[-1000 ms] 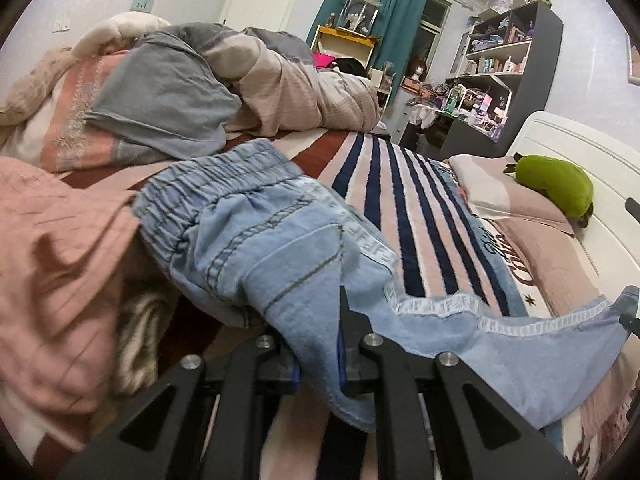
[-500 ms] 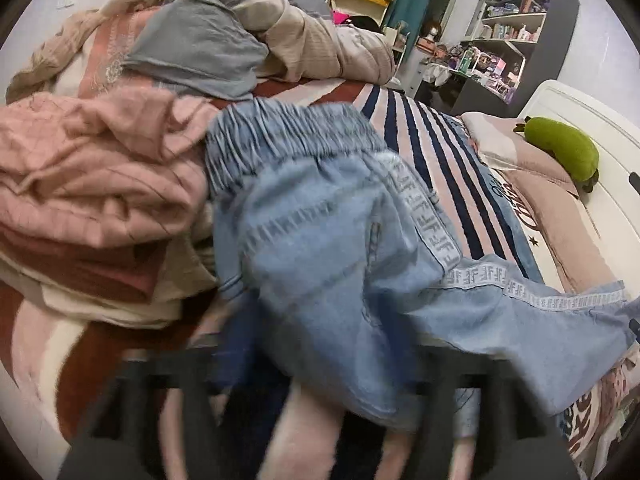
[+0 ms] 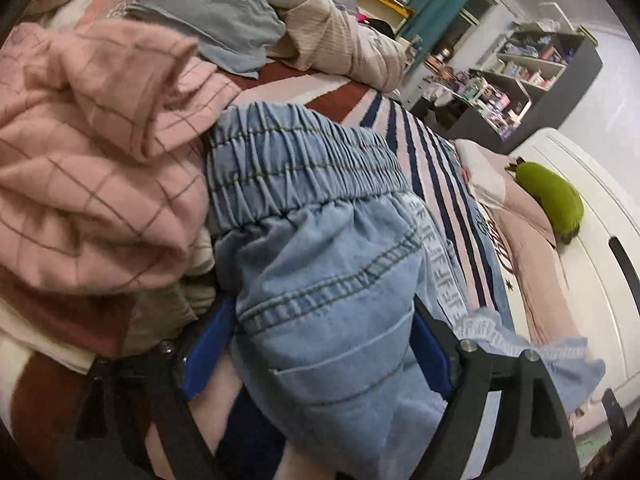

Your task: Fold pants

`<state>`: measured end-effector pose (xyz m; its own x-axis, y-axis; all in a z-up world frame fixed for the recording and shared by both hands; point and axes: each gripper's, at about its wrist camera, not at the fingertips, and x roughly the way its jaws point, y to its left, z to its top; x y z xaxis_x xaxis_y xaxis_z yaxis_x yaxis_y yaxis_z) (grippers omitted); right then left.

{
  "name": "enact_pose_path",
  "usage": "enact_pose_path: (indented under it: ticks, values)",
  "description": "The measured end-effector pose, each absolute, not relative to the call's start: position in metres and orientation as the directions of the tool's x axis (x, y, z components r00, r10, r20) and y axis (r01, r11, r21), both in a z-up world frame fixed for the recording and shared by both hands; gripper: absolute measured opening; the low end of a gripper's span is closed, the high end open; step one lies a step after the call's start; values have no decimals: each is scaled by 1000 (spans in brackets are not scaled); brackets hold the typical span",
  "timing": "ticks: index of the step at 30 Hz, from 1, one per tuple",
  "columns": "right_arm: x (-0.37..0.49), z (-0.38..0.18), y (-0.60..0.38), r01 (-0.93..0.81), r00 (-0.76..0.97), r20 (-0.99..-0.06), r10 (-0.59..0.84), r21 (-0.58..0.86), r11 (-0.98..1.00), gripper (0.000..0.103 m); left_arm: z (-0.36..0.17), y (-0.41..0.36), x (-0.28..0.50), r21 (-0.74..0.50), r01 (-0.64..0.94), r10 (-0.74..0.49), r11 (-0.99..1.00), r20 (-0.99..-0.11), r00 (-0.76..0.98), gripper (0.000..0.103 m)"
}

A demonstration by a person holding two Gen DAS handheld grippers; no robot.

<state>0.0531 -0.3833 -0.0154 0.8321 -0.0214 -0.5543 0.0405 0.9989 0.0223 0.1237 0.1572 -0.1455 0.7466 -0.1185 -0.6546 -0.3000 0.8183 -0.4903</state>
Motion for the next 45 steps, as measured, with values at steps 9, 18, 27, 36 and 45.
enact_pose_path:
  ticks: [9,18,27,36,45]
  values:
    - [66,-17,-340,-127,837,-526,149,77,989,51,-102,133,111,-415,-221,-58,882,-563,825,18]
    - [71,-27,-343,-197,826,-490,278,211,957,52,-34,80,112,-241,-74,-45,968,-456,889,15]
    - [68,-40,-358,-222,824,-453,340,295,930,52,-37,-14,134,-106,190,-217,976,-519,827,14]
    - [90,-75,-339,-276,720,-516,464,401,874,53,-60,-29,129,-97,226,-240,969,-565,789,15]
    - [115,-89,-304,-326,646,-544,535,437,838,57,-70,-31,104,-146,417,-409,897,-633,658,66]
